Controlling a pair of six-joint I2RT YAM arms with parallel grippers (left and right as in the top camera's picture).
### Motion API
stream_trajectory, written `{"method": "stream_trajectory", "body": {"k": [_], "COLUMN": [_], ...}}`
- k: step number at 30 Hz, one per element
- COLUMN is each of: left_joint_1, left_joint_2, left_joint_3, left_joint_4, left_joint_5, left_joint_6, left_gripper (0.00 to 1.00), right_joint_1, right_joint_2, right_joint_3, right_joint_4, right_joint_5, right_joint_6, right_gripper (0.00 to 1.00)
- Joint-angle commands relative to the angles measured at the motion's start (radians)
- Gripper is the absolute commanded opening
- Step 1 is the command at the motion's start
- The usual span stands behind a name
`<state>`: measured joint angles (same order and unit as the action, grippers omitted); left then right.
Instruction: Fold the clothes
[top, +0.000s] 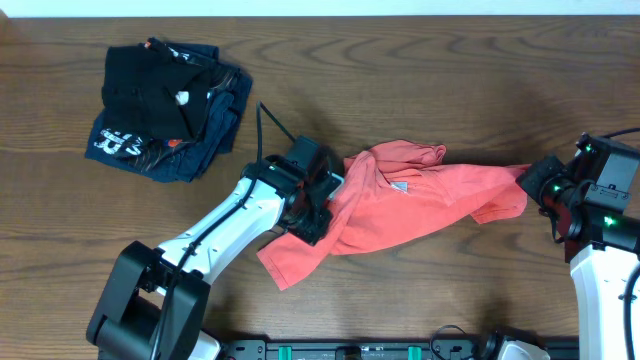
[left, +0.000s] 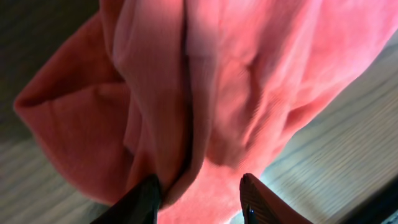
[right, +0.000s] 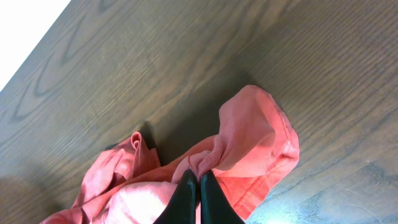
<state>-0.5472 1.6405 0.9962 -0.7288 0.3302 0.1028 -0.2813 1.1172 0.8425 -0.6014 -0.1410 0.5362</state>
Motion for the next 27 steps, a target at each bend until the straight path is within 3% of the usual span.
{"method": "stream_trajectory", "body": {"k": [1, 14, 27], "left_joint_1": [0.0, 0.0, -0.002], "left_joint_2": [0.007, 0.007, 0.007], "left_joint_3": [-0.007, -0.007, -0.009], "left_joint_4": [-0.016, -0.031, 0.017], "left_joint_5": [-0.092, -0.257, -0.024], "left_joint_6": [-0.011, -0.043, -0.055], "left_gripper": [0.44, 0.44, 0.44], "right_joint_1": [-0.007, -0.007, -0.007], "right_joint_2": [-0.003, -0.003, -0.002], "right_joint_3": [0.008, 0.008, 0.008], "right_joint_4": [0.003, -0.001, -0.001], "right_joint_5": [0.01, 0.01, 0.01], "right_joint_6": [-0.018, -0.018, -0.018], "right_gripper": [0.01, 0.01, 0.01]}}
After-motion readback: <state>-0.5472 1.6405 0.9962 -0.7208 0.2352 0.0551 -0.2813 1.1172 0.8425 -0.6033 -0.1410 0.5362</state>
